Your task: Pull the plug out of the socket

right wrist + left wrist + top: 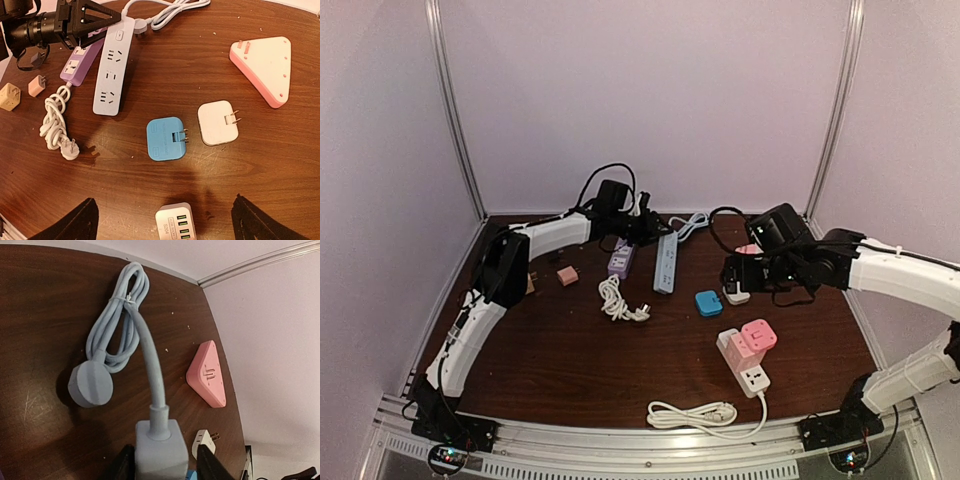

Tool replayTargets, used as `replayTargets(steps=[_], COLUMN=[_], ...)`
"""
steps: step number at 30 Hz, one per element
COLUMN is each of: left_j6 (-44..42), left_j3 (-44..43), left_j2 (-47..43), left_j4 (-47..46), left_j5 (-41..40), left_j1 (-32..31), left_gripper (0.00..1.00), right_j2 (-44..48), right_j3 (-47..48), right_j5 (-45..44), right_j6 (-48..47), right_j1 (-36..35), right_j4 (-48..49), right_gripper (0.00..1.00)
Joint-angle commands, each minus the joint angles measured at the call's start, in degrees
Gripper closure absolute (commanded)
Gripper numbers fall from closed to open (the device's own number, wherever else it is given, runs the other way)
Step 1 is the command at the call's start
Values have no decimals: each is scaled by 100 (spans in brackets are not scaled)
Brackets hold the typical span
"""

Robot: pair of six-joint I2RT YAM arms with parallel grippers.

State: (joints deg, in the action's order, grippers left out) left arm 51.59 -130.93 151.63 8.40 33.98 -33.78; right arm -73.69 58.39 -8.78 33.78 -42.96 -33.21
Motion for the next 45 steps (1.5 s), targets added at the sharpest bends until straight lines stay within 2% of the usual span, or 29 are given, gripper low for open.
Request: replayTargets(steps=[1,3,11,15,24,30,36,41,45], left_j6=[-159,-255,-739,-1069,-1330,-1372,-1351,-1379,-1406], left_j3=[-186,-162,-91,-90,179,1009,1860,2507,2758], left_j2=[-181,-267,-629,-814,-1277,-1966,-2585,-3146,-3427], left_j4=[111,225,627,845,917,616,336,119,36], left_j5=[-82,-152,-476,-597,-522,-456,-337,-294,-279], left_j1=[95,108,141,153,136,53,-85,-142,-172], left_gripper=[49,40,16,11,10,10,10,10,10], right_j2=[292,381,507,628,1017,1170,1081,1123,1038], right_j3=[-83,-154,-205,-244,-640,-780,-1036,-1210,-1283], right_j5=[266,330,362,445,1182,1548,1692,1304,1552], right_j6=[-64,-81,-153,-177,-315,-520,-315,-45,26], right_j1=[20,19,-56,-113,-132,-138,-142,-137,-151], right_j4=[-317,-384,-838,-1052,-1474,-1621,-1554,-1613,-1324], right_gripper=[6,4,3,3,3,3,3,3,4])
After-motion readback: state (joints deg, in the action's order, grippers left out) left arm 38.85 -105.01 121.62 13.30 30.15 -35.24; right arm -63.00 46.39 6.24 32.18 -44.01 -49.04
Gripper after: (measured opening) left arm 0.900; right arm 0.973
